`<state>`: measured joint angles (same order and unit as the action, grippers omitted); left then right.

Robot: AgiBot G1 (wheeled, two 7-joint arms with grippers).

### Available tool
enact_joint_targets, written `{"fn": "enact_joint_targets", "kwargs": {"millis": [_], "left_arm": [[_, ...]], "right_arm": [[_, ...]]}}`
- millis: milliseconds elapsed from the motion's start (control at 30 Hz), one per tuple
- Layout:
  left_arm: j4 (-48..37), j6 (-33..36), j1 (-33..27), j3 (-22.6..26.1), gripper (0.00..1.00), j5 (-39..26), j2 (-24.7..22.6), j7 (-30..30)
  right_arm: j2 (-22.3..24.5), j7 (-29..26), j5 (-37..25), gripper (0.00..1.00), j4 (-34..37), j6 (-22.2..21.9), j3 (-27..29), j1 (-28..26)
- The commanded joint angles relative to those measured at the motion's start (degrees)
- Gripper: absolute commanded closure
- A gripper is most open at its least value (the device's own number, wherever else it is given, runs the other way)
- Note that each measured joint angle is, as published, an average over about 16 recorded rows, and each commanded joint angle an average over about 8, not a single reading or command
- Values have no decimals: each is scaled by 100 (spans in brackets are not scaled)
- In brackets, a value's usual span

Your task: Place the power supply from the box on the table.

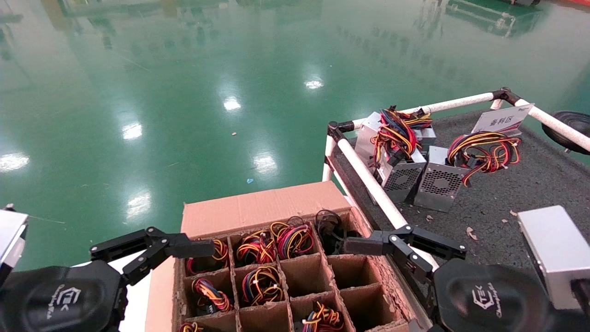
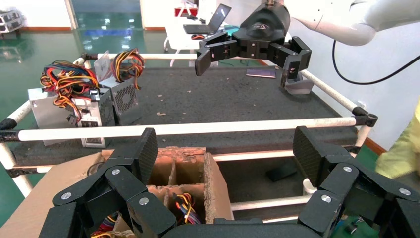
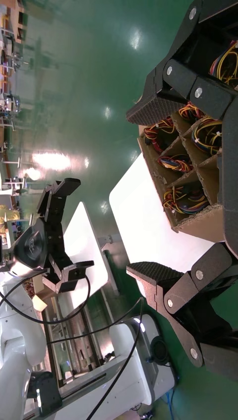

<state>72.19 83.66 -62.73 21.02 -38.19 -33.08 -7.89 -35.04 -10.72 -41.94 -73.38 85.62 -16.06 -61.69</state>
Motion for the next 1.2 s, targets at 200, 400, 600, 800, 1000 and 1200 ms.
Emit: {"fn": "enact_joint_targets", "kwargs": {"millis": [200, 400, 600, 800, 1000, 1200], "left_arm": [[0, 0, 0, 0, 0, 0, 0, 0], [0, 0, 0, 0, 30, 0, 0, 0], [0, 0, 0, 0, 90, 0, 0, 0], [0, 0, 0, 0, 100, 0, 0, 0], [0, 0, 0, 0, 100, 0, 0, 0], [0, 0, 0, 0, 100, 0, 0, 0]], "right_arm": [[0, 0, 0, 0, 0, 0, 0, 0], [0, 0, 0, 0, 0, 0, 0, 0], [0, 0, 0, 0, 0, 0, 0, 0], [0, 0, 0, 0, 0, 0, 0, 0], [0, 0, 0, 0, 0, 0, 0, 0], [0, 0, 0, 0, 0, 0, 0, 0]]}}
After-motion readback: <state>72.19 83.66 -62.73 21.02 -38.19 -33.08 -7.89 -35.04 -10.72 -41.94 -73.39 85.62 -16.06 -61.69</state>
